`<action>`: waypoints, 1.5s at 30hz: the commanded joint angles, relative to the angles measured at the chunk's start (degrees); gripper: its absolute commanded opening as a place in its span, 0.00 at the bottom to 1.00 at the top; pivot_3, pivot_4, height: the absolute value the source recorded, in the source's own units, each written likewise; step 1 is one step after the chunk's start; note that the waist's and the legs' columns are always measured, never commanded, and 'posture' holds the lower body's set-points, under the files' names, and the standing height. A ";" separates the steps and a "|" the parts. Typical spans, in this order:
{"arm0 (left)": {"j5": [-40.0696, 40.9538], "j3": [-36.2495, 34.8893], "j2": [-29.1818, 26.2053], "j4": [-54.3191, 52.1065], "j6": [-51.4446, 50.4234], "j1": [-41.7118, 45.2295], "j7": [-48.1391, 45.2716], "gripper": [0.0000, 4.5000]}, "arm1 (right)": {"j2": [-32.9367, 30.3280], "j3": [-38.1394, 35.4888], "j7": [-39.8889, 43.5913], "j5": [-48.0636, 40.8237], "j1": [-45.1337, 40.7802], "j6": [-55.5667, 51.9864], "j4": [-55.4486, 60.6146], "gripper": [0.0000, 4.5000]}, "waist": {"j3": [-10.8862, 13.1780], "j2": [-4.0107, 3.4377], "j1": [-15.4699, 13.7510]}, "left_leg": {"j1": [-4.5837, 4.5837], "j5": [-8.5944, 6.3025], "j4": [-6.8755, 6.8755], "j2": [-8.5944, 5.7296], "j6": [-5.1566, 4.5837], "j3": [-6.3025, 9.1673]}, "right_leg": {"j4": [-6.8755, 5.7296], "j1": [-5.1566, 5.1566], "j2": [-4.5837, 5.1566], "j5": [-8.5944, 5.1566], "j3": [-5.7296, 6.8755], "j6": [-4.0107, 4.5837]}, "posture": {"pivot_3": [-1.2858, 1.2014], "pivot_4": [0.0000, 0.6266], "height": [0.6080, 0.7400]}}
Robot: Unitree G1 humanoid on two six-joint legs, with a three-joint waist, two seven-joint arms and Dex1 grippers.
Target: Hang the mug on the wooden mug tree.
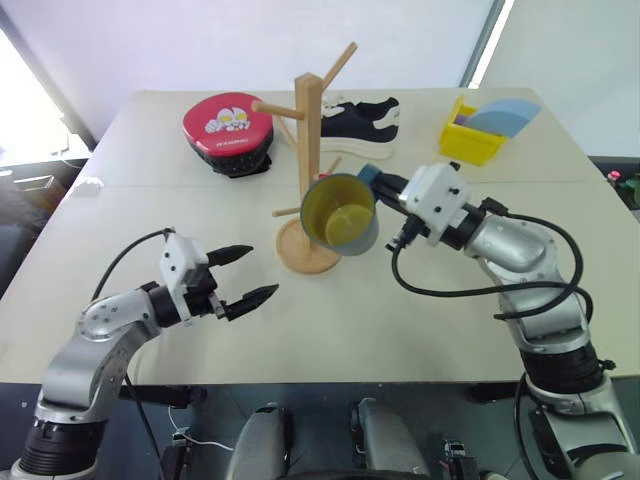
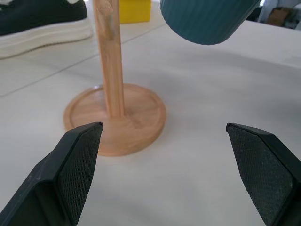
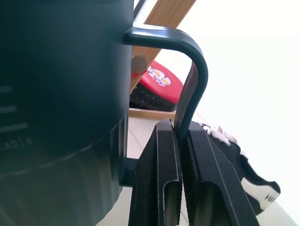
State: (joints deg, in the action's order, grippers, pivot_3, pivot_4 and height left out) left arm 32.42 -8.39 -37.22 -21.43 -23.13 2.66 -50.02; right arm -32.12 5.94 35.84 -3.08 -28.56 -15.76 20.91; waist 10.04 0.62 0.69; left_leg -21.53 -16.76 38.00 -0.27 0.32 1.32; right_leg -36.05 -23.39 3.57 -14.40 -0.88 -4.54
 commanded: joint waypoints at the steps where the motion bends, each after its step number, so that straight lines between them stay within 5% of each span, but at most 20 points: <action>1: 2.89 -3.11 -1.07 -2.27 -0.93 1.00 -0.16 1.00 | -0.22 0.28 0.57 0.60 -2.10 0.47 0.44 0.02 | 0.00 0.00 0.01 | 0.00 0.00 -0.01 0.00 0.00 0.00 | 0.00 0.00 0.00 0.00 0.00 0.00 | 0.52 0.24 0.96; 27: 11.47 -8.26 -5.04 -4.59 -6.38 4.98 0.82 1.00 | 4.72 8.10 1.47 8.03 -12.51 -0.96 -10.15 0.02 | 0.01 0.01 0.11 | 0.00 0.00 -0.02 0.00 0.01 0.00 | 0.00 -0.03 0.01 0.00 0.00 0.01 | 0.52 0.24 0.96; 30: 11.50 -8.29 -4.97 -4.75 -6.33 4.92 1.02 1.00 | 4.94 7.48 1.07 8.18 -13.02 -1.07 -9.97 0.22 | 0.01 0.01 0.12 | 0.00 0.00 -0.04 0.00 0.01 0.00 | -0.01 -0.04 0.01 0.00 0.00 0.02 | 0.52 0.24 0.96; 34: 11.56 -8.28 -4.78 -5.01 -6.42 4.82 1.37 1.00 | 3.93 6.31 1.28 8.27 -12.95 -1.08 -8.70 0.67 | 0.01 0.01 0.12 | 0.00 0.00 -0.05 0.00 0.01 0.00 | 0.00 -0.04 0.02 0.00 0.00 0.02 | 0.52 0.24 0.96; 45: 7.89 -7.78 -2.43 0.27 -5.71 3.09 5.09 1.00 | -3.89 -7.68 7.56 -3.01 -0.81 -2.01 -1.51 0.67 | 0.02 0.01 -0.12 | -0.04 -0.01 -0.07 -0.02 0.01 0.01 | 0.12 0.02 0.10 0.00 0.01 0.01 | 0.52 0.24 0.96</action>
State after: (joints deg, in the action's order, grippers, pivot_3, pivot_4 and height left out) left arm 41.53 -15.13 -39.87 -22.13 -29.68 6.11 -45.87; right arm -35.25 2.00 42.63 -3.43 -29.69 -18.31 17.45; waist 10.06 0.62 0.57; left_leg -21.56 -16.77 37.92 -0.29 0.32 1.31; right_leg -35.93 -23.36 3.67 -14.40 -0.88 -4.52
